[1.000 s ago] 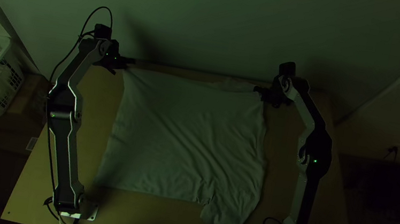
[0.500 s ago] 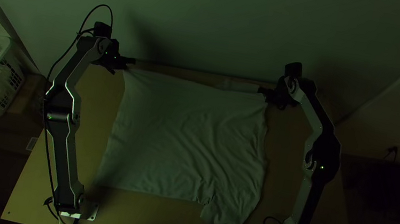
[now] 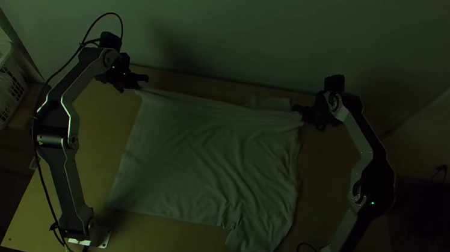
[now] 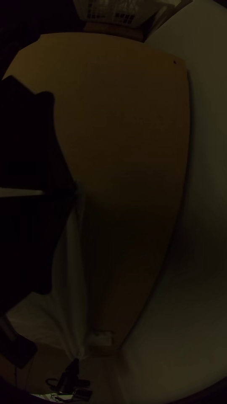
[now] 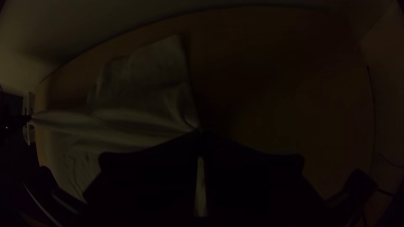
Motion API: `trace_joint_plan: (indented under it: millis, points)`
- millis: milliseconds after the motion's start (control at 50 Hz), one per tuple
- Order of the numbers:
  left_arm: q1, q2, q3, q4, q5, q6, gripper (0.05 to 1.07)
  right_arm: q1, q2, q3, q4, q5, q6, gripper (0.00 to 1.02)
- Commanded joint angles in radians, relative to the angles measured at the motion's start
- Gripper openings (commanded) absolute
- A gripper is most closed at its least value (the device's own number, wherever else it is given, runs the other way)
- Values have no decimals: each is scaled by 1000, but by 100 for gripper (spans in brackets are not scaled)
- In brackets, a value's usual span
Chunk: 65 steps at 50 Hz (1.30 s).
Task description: Fold the t-shirt
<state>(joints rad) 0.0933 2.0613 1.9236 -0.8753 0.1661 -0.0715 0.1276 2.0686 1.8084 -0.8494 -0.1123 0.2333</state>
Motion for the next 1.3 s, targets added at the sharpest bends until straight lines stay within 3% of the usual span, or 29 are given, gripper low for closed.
trace_joint_plan:
  millis: [0, 660, 1280]
  points:
    - [14, -107, -86, 16, 10, -4, 8, -8, -73, -54, -8, 22, -8, 2]
    - [22, -379, -538, 157, 19, 2, 8, 27, -277, -397, 67, 22, -8, 2]
    - [37, -449, -868, 332, 15, 6, 8, 49, -387, -698, 176, 23, -8, 2]
